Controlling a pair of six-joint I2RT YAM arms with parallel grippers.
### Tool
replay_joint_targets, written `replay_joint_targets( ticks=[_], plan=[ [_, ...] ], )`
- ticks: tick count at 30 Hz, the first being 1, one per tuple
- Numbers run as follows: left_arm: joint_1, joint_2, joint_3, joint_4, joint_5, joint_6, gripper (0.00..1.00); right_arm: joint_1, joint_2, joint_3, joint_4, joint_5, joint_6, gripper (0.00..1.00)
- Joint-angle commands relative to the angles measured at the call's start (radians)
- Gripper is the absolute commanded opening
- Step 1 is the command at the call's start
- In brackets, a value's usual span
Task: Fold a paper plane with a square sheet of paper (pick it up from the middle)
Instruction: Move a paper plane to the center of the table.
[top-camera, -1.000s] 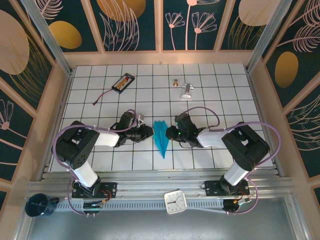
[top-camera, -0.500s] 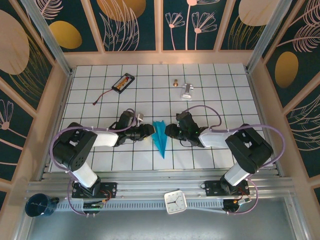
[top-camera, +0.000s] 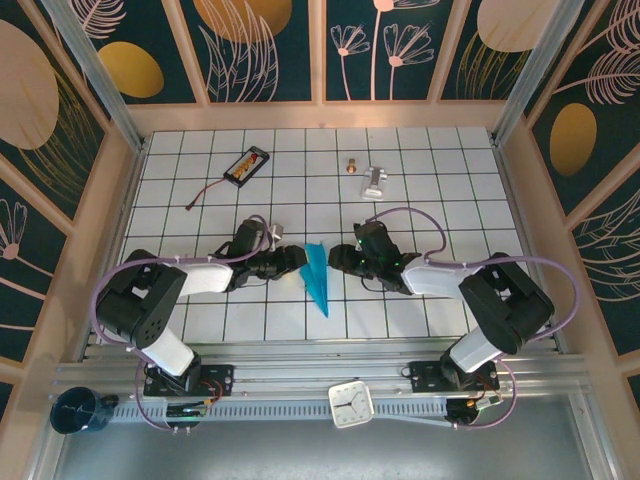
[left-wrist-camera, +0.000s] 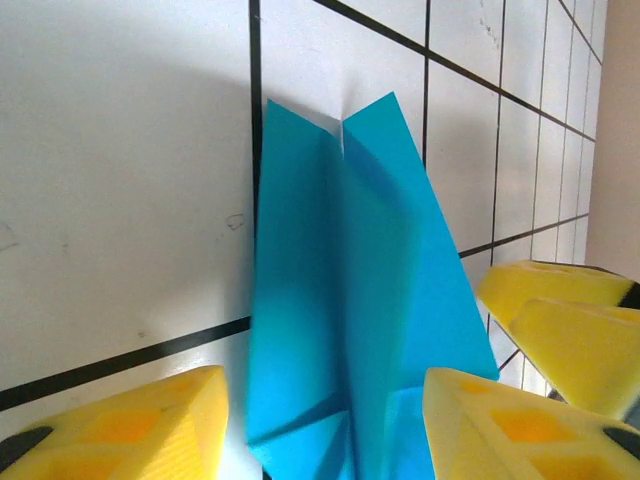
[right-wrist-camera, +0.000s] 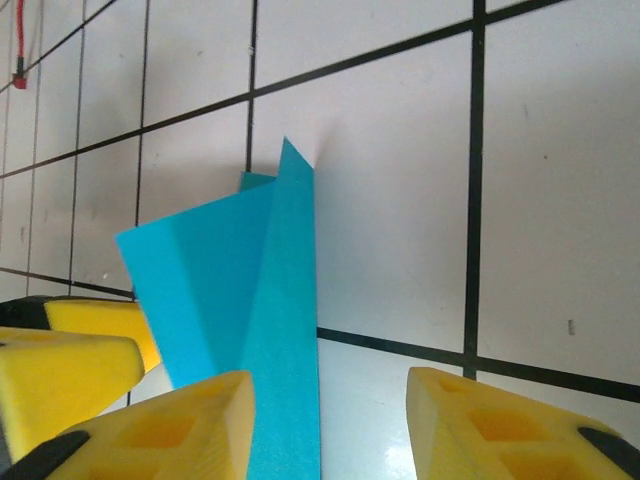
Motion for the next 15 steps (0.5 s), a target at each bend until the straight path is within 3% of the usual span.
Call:
replay_joint_targets(
  ticks=[1,5,15],
  plan=[
    [0.013,-0.044,0.016,-0.044,-0.021,0.045,0.57,0.013,-0.055,-0.014,-0.026,0.017,-0.028,0.46],
    [0.022,-0.094,0.015,-0.087,-0.069,0.082,0.61,0.02,-0.085,0.015,-0.087,0.068,-0.075,0.48],
    [0.039,-0.186,0.012,-0.196,-0.183,0.124,0.63,0.218,0.059,0.19,-0.248,0.237,-0.144,0.56]
  ],
)
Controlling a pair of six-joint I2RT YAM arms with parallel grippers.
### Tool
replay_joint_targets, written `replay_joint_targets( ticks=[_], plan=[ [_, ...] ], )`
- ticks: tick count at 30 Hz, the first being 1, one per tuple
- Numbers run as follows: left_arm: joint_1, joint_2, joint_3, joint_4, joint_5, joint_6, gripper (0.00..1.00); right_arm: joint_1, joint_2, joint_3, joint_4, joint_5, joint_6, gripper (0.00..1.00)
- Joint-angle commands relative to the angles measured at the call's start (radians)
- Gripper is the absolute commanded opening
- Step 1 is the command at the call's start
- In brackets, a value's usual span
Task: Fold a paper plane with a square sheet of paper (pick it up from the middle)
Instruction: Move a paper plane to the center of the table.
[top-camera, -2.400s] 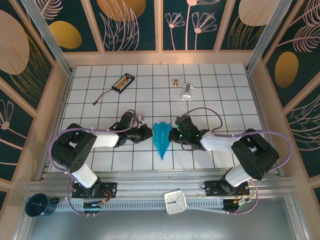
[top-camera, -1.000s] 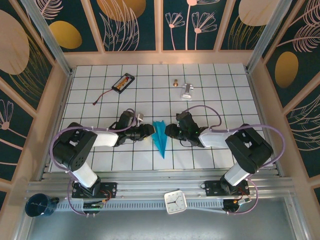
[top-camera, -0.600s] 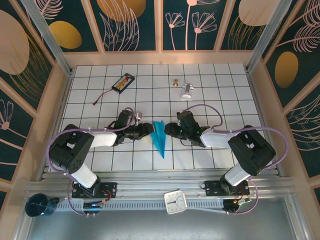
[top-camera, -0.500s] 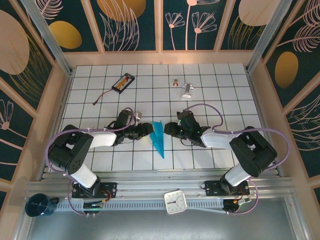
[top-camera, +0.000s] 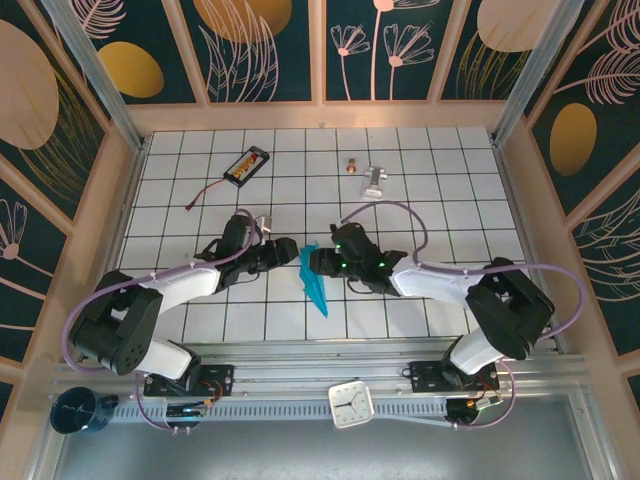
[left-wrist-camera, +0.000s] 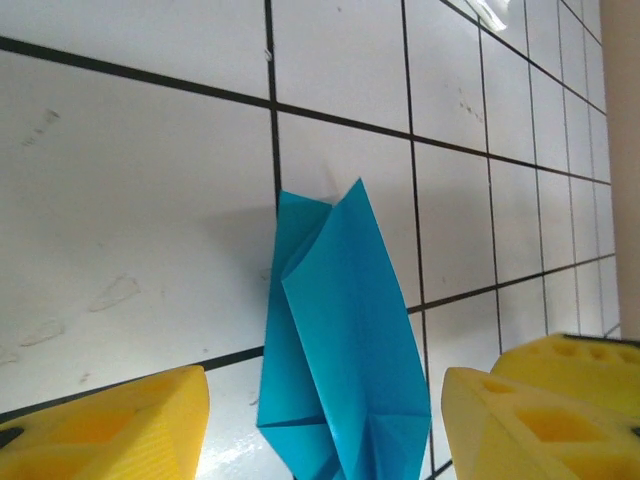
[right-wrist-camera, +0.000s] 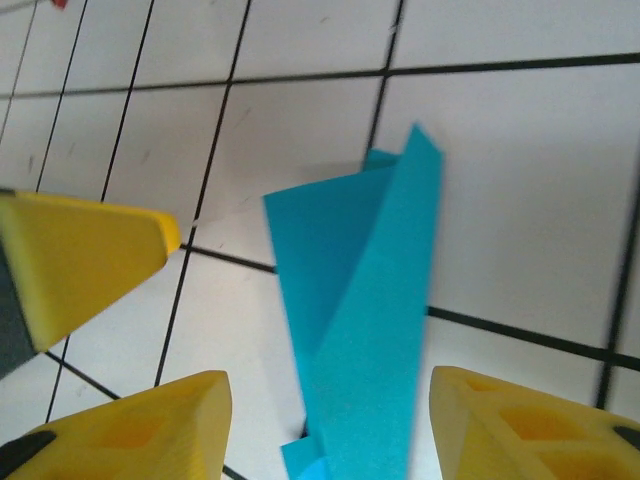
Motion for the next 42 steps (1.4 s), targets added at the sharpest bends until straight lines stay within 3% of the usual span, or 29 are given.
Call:
replay_joint_targets(
  ticks=[1,7,14,19,24,34,39,42],
  plan=[
    [0.008,-0.018,0.01,-0.071,-0.051,0.028,0.63,0.042,0.066,0.049,-0.076,0.084,-0.031,0.56],
    [0.008,-0.027,-0.029,-0.059,-0.032,0.005,0.63,0.052,0.155,0.113,-0.128,0.124,-0.021,0.52],
    [0.004,-0.01,-0.074,0.011,0.081,-0.044,0.6,0.032,0.146,0.092,-0.118,0.14,0.001,0.23],
    [-0.048,0.037,-0.079,0.085,0.154,-0.076,0.6,-0.031,0.101,-0.017,0.015,0.021,0.051,0.07],
    [-0.08,0.118,-0.067,0.172,0.197,-0.128,0.59,-0.071,0.085,-0.082,0.089,-0.046,0.088,0.04],
    [-0.08,0.142,-0.041,0.269,0.237,-0.183,0.61,-0.077,0.077,-0.098,0.092,-0.045,0.095,0.04],
    [-0.081,0.157,-0.014,0.226,0.22,-0.166,0.61,-0.076,0.076,-0.096,0.087,-0.044,0.095,0.03],
    [-0.084,0.197,0.01,0.202,0.218,-0.152,0.55,-0.076,0.082,-0.094,0.088,-0.044,0.094,0.03]
  ],
)
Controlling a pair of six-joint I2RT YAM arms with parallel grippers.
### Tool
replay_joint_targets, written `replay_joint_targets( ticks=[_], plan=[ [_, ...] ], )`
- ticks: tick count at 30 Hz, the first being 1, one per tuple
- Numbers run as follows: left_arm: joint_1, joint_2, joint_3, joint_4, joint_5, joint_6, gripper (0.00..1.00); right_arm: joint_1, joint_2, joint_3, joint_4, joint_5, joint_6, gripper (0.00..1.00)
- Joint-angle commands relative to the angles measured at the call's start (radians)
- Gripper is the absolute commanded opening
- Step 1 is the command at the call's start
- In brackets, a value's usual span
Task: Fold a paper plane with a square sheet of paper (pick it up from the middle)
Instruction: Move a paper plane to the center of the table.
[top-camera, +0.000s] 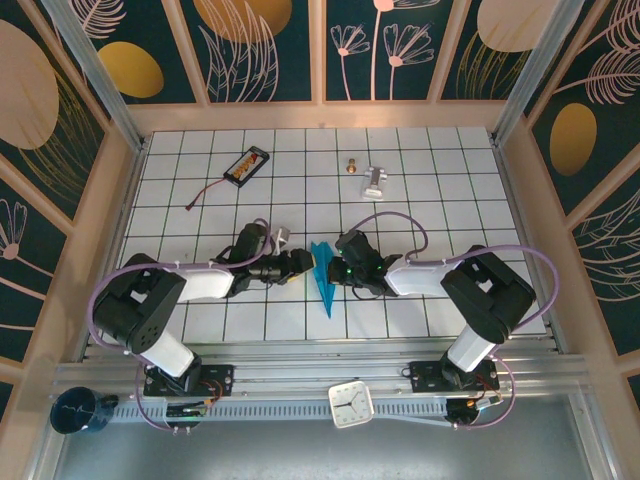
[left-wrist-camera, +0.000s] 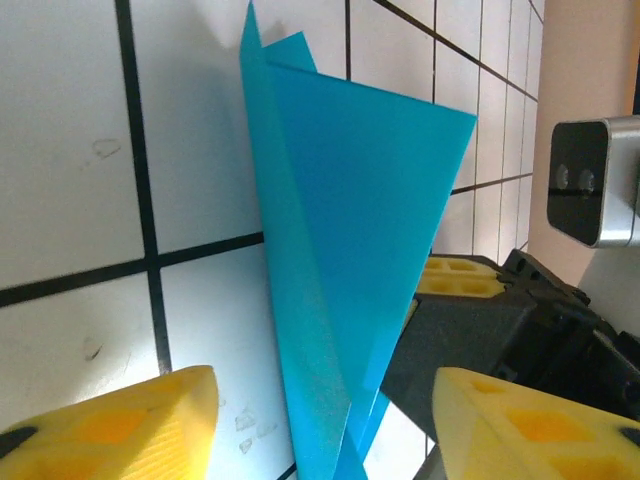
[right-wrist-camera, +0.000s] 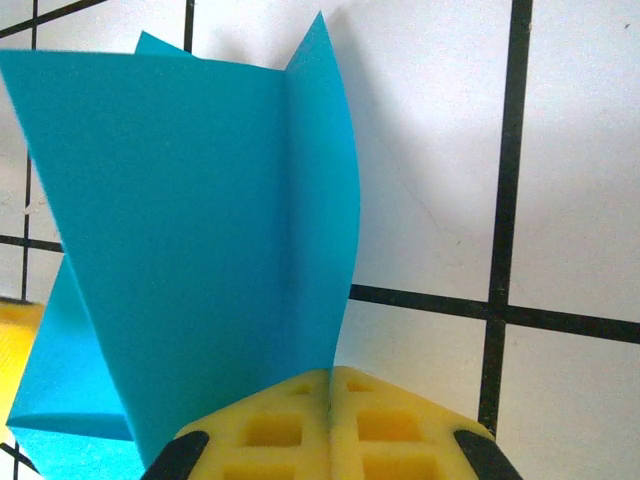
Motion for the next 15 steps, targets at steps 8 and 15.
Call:
replay_joint_targets(
  ticks=[8,15],
  plan=[
    [-0.007,0.102,0.087,0.003,0.029,0.016,0.24,-0.002,-0.021,-0.001,0.0,0.025,0.02,0.03],
    [0.017,0.085,0.082,-0.037,-0.025,0.029,0.03,-0.019,-0.06,-0.034,-0.019,0.057,0.078,0.02]
  ],
)
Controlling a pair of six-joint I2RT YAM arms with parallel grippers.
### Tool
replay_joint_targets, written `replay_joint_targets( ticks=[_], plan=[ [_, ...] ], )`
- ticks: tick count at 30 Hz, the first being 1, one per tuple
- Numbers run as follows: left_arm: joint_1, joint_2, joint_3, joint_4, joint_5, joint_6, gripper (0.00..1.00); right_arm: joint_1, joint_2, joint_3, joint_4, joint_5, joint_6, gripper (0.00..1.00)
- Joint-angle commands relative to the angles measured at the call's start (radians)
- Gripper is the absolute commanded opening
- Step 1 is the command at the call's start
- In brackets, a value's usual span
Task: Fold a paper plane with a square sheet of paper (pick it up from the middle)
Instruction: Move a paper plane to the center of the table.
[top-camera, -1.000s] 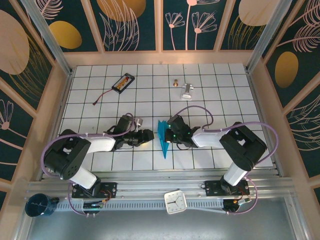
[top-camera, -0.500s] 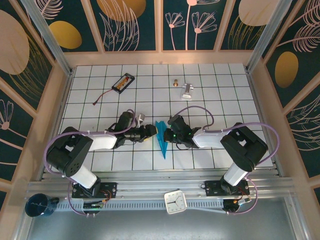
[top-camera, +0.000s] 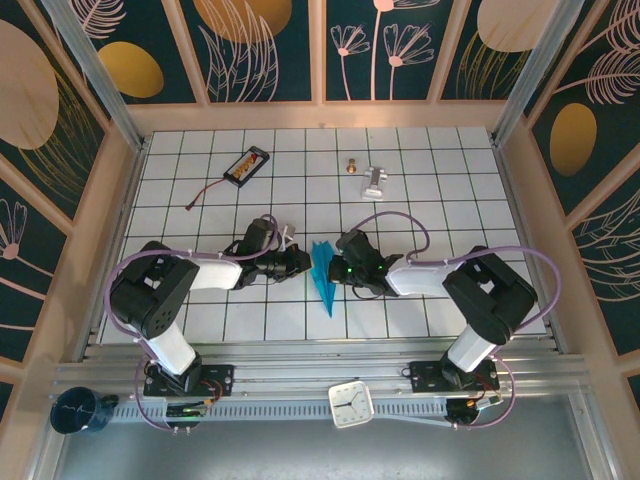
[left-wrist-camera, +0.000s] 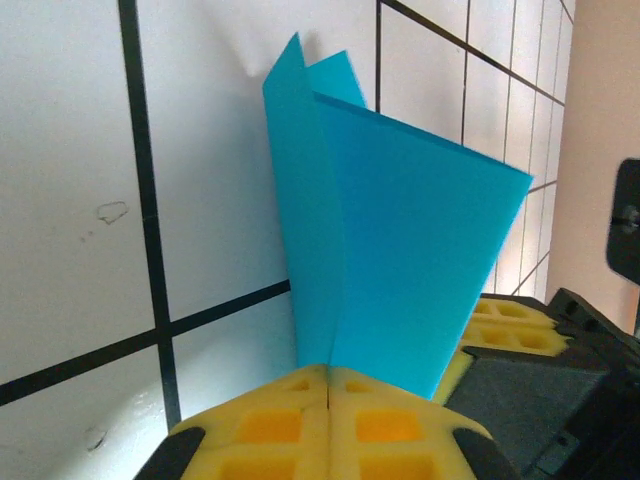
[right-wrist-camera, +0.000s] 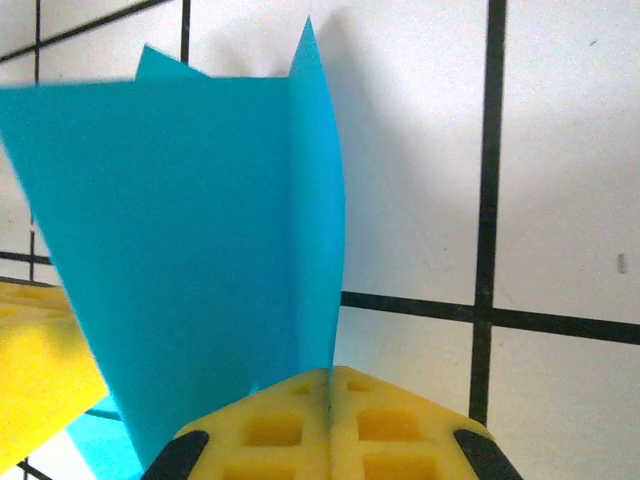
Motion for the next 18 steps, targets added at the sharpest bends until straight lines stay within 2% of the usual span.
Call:
replay_joint_targets(
  ticks=[1,11,18],
  plan=[
    [0.02,-0.014,0.013,-0.022,-0.024,0.005,0.01,-0.016,-0.045,-0.034,-0.013,0.038,0.06,0.02],
    [0.038,-0.016,0.014,-0.022,-0.053,-0.015,0.0,-0.03,-0.034,-0.07,0.024,0.037,0.162,0.02],
    [0.038,-0.003,0.01,-0.018,-0.042,-0.014,0.0,-0.032,-0.004,-0.037,0.04,0.025,0.132,0.07]
  ],
)
